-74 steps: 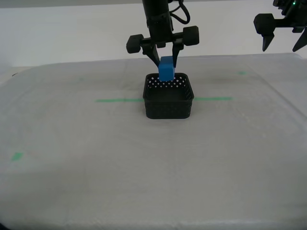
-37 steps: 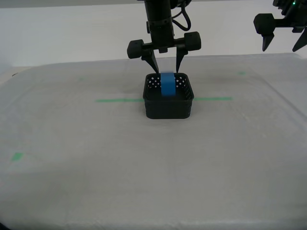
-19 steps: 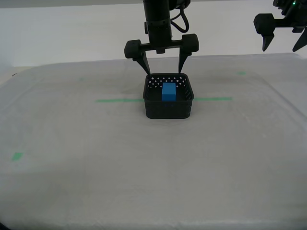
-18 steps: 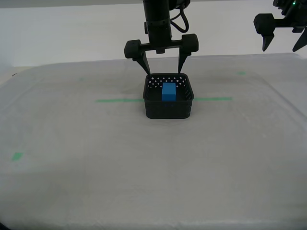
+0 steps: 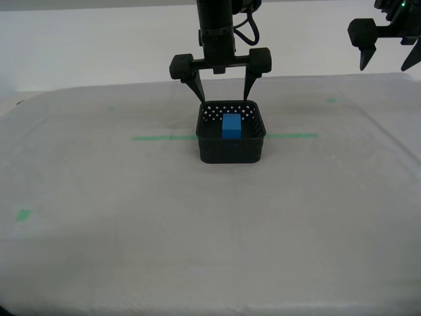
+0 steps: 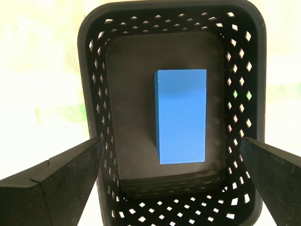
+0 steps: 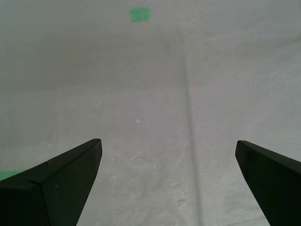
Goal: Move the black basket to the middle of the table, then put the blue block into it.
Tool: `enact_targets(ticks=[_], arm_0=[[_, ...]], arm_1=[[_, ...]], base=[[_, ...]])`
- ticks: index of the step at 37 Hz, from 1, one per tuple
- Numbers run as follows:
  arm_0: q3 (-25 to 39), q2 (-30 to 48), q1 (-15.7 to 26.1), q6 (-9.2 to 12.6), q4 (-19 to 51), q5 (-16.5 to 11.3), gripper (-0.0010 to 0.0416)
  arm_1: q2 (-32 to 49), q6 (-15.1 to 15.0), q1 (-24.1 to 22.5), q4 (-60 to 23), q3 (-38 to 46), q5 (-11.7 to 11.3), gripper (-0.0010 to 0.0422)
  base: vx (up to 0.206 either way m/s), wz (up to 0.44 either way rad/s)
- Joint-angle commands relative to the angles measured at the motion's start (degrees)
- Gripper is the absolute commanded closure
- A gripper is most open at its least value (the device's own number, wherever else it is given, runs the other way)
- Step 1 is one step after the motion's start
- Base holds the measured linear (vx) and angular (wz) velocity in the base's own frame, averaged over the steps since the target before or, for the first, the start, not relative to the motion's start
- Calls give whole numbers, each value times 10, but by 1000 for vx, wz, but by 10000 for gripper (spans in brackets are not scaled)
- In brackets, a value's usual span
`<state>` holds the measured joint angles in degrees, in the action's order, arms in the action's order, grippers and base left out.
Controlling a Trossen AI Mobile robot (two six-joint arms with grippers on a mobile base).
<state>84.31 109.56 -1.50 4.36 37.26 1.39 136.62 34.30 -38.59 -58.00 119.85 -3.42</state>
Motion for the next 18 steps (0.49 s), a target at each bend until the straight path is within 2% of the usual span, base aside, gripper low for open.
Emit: enact_targets(ticks=[1,9,18], arm_0=[[1,0,0,1,0,0,7],[1,0,0,1,0,0,7],[1,0,0,1,0,0,7]], arm_1=[[0,-12,0,-2,1,-2,11],[-2,-43,0,-1,18,-2,11],[-14,-54,1,-2,22,-6,11]], base=[[0,0],[0,0],[0,0]])
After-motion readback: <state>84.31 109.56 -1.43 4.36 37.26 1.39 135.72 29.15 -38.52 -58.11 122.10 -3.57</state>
